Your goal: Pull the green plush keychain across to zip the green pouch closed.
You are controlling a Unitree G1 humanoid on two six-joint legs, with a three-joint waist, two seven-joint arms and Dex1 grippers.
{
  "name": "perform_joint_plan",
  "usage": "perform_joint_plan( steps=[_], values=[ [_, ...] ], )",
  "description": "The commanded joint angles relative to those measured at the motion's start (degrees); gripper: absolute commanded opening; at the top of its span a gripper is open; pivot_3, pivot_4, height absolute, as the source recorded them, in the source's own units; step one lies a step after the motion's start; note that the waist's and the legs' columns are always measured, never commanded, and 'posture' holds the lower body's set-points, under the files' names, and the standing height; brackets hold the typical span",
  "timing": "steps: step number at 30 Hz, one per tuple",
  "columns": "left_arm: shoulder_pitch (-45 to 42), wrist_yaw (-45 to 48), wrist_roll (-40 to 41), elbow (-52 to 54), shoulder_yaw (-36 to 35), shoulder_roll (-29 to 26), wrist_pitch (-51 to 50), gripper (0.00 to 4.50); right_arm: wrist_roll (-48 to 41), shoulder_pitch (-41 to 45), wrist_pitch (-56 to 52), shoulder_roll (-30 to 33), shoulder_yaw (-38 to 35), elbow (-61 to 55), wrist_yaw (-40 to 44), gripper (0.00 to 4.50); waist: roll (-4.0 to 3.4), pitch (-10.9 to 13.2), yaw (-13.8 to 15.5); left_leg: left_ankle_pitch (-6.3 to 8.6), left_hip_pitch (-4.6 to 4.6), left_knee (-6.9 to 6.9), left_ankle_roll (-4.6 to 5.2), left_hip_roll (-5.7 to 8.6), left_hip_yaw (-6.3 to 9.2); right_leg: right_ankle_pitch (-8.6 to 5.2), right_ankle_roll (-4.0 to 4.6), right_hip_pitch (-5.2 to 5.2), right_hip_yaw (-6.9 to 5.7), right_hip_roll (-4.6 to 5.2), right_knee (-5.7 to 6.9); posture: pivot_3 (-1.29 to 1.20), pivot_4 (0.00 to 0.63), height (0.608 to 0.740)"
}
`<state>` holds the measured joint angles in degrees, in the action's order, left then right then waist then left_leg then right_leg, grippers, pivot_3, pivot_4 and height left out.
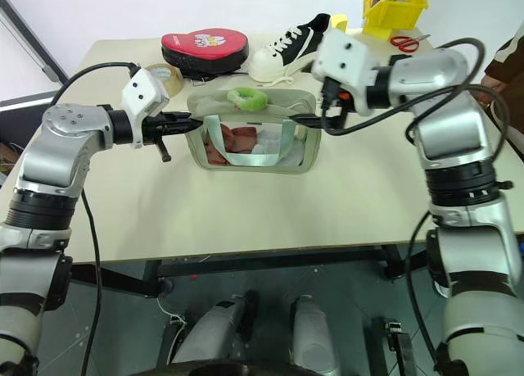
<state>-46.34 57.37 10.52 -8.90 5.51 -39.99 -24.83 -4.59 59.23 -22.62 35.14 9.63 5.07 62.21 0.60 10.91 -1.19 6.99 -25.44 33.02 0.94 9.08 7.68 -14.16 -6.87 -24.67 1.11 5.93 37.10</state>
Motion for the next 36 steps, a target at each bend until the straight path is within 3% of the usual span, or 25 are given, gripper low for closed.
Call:
perform_joint_plan(
  steps=[1,5,8,15,16,25,33,36],
  values=[
    [-0.83,0.36,0.04,1.31,-0.59,-0.57,-0.39,0.0,1.61,1.44,2.29,-3.67,1.47,1.77,-4.09,4.46,0.0,0.0,0.07,0.0,-0.01,0.0,0.0,0.0,0.0,0.0,0.0,-0.01,0.0,-0.01,0.0,0.0,0.15,0.74],
    [-0.85,0.3,0.07,1.66,-0.59,-0.57,-0.49,0.0,1.9,1.81,3.65,-6.94,2.33,4.3,-5.91,4.46,0.0,0.0,0.42,0.0,-0.02,0.01,0.0,0.05,0.0,0.02,-0.02,0.0,-0.04,-0.06,-0.02,0.0,0.15,0.74],
    [-0.64,0.35,0.05,1.99,-0.69,-0.8,-0.54,0.0,1.55,1.64,4.01,-8.15,2.37,5.25,-6.16,3.73,0.0,0.0,0.21,-0.01,0.0,0.01,-0.01,0.05,0.0,0.03,-0.03,0.01,-0.06,-0.08,0.0,0.0,0.15,0.74],
    [0.52,0.06,0.3,3.21,-0.96,-0.96,-1.41,0.0,0.34,1.45,3.35,-7.83,1.61,4.93,-5.31,0.26,0.0,0.0,0.17,-0.01,0.01,0.0,-0.02,0.04,0.01,0.03,-0.03,0.0,-0.06,-0.1,0.03,0.0,0.15,0.74],
    [0.37,-0.07,0.27,2.97,-0.98,-0.85,-1.4,0.0,0.86,1.54,3.95,-7.37,1.62,5.48,-5.65,0.04,0.0,0.0,0.18,-0.01,0.02,0.0,-0.02,0.04,0.01,0.03,-0.03,0.0,-0.06,-0.1,0.03,0.0,0.15,0.74],
    [0.54,0.19,0.42,2.81,-1.42,-1.43,-1.33,0.0,1.27,5.61,0.59,0.24,-7.32,7.94,-13.98,0.04,-0.01,0.0,0.45,-0.01,0.0,-0.02,-0.01,0.05,0.01,0.03,-0.03,-0.01,-0.07,-0.06,0.01,0.0,0.15,0.74],
    [0.69,0.16,0.71,2.95,-1.1,-1.35,-2.04,0.0,14.33,-4.34,9.04,11.92,-8.59,11.29,-29.83,0.04,0.0,0.0,0.4,-0.01,0.0,-0.03,-0.01,0.04,-0.03,-0.05,0.1,-0.02,0.01,-0.01,0.0,0.0,0.15,0.74],
    [0.21,0.28,0.99,2.64,-0.43,-0.83,-2.13,0.0,15.79,-10.77,11.55,10.41,-8.01,14.07,-34.75,0.04,-0.01,0.01,0.26,-0.01,-0.01,-0.03,-0.02,0.04,-0.04,-0.04,0.09,-0.03,0.04,0.0,0.0,0.0,0.15,0.74]
  ],
)
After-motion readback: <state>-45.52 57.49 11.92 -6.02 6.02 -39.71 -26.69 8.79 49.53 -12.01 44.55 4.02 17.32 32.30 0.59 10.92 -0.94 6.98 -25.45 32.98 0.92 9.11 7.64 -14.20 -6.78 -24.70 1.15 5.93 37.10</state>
